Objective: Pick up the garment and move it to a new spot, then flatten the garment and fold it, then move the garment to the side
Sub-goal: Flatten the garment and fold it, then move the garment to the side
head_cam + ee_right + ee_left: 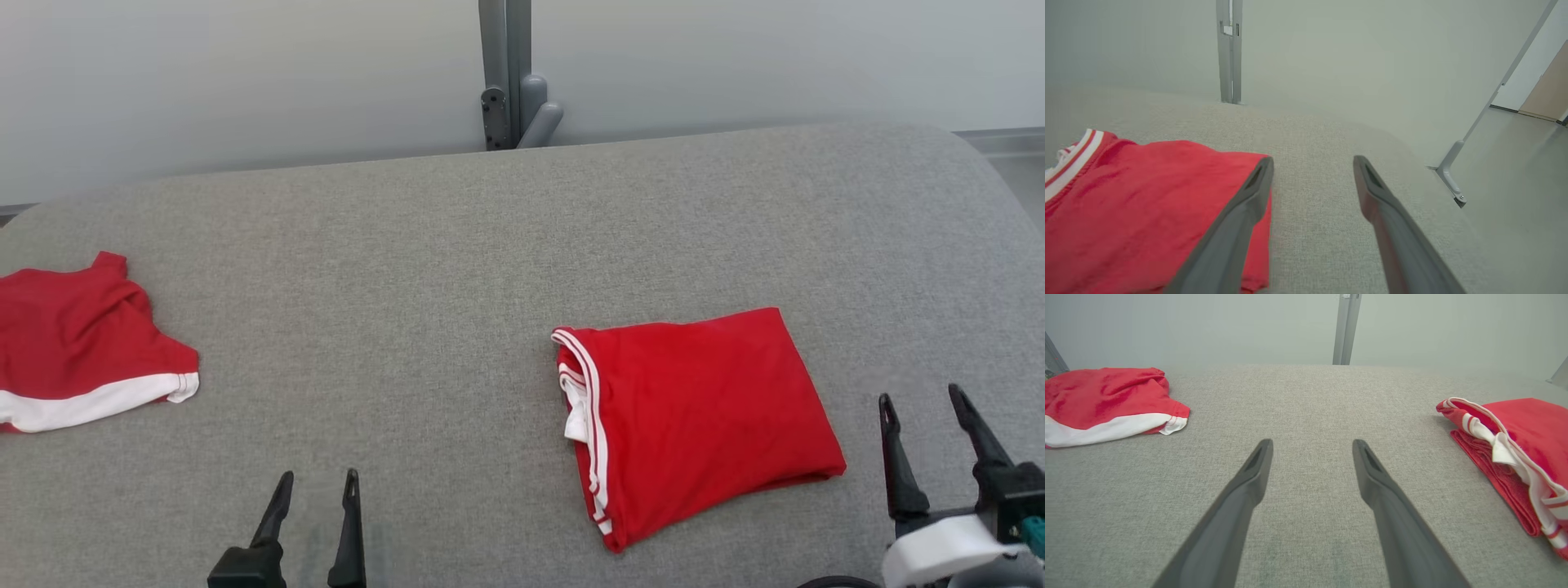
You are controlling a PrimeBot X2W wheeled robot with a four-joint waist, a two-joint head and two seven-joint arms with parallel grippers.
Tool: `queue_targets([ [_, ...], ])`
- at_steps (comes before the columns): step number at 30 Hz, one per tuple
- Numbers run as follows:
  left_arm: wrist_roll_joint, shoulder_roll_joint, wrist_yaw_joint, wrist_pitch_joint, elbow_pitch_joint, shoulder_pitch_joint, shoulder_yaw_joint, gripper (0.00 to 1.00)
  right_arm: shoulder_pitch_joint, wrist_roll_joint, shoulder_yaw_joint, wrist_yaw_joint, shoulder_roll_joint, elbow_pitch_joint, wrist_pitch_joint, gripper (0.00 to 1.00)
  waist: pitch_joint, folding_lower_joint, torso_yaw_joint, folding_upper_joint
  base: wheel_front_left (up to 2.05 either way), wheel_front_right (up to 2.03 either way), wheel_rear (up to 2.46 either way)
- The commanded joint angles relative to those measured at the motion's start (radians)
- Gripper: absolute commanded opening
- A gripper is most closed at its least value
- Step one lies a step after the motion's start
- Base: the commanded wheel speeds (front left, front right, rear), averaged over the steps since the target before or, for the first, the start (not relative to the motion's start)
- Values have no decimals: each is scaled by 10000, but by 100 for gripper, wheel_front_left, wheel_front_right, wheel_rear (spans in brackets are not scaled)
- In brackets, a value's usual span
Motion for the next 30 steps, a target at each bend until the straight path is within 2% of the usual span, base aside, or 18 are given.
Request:
queue_targets([
  [1,106,40,0,-23,-24,185,70,100,103,-68,-77,-17,58,-37,-24,100,-73,0,67,117,0,0,0],
  [5,156,32,-60,-24,-423,246,220,100,565,-434,-353,-17,558,-120,-26,100,-80,0,124,117,0,0,0],
  [10,194,32,-90,-24,-541,319,480,100,559,-368,-65,-17,865,-183,-27,100,-21,0,31,117,0,0,0],
  [15,141,32,49,-24,-691,341,789,100,480,-286,211,-17,904,-355,-28,100,-10,0,-4,117,0,0,0],
  [30,91,32,60,-24,-723,340,935,100,207,-122,422,-17,864,-487,-29,100,-1,0,159,117,0,0,0],
])
